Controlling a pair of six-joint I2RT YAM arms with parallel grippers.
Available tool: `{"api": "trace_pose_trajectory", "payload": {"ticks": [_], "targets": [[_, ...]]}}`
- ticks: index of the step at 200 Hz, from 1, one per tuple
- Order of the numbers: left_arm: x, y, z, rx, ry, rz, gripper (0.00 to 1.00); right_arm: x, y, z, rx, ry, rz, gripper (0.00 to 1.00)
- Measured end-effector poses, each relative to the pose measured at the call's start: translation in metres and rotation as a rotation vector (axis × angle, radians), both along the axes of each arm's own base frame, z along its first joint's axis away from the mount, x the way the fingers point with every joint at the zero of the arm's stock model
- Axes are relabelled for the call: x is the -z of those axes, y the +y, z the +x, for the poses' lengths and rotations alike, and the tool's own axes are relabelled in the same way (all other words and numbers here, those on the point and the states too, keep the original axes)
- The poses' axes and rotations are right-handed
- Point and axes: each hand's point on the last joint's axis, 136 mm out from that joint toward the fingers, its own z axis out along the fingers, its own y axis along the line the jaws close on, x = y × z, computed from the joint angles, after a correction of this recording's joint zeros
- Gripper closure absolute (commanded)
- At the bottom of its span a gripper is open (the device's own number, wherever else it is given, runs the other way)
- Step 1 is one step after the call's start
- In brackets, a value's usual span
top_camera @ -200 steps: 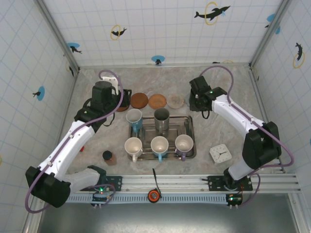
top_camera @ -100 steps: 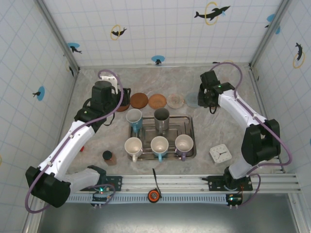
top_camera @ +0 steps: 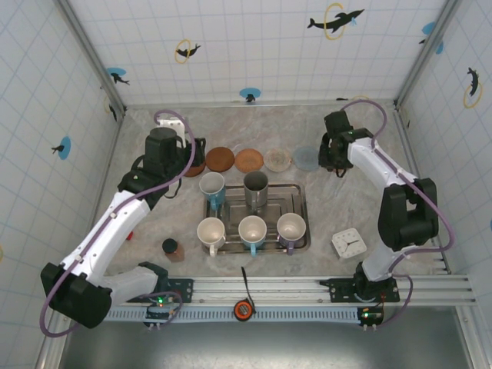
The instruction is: Place the cup by the coaster
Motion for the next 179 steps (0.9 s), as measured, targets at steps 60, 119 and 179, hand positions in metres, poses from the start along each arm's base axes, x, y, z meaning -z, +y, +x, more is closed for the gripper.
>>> {"api": "trace_pose_trajectory", "payload": {"ticks": [60, 119, 179], "targets": [[0.002, 0.001, 0.001, -0.007, 0.004, 0.006, 0.40, 0.009, -0.009, 0.013, 0.021, -0.005, 0.006, 1.00], [0.002, 0.002, 0.002, -0.011, 0.003, 0.007, 0.40, 0.018, -0.020, 0.020, 0.036, 0.013, 0.003, 1.00], [0.002, 0.002, 0.002, -0.014, 0.002, 0.008, 0.40, 0.026, -0.026, 0.026, 0.044, 0.023, 0.005, 1.00]]}}
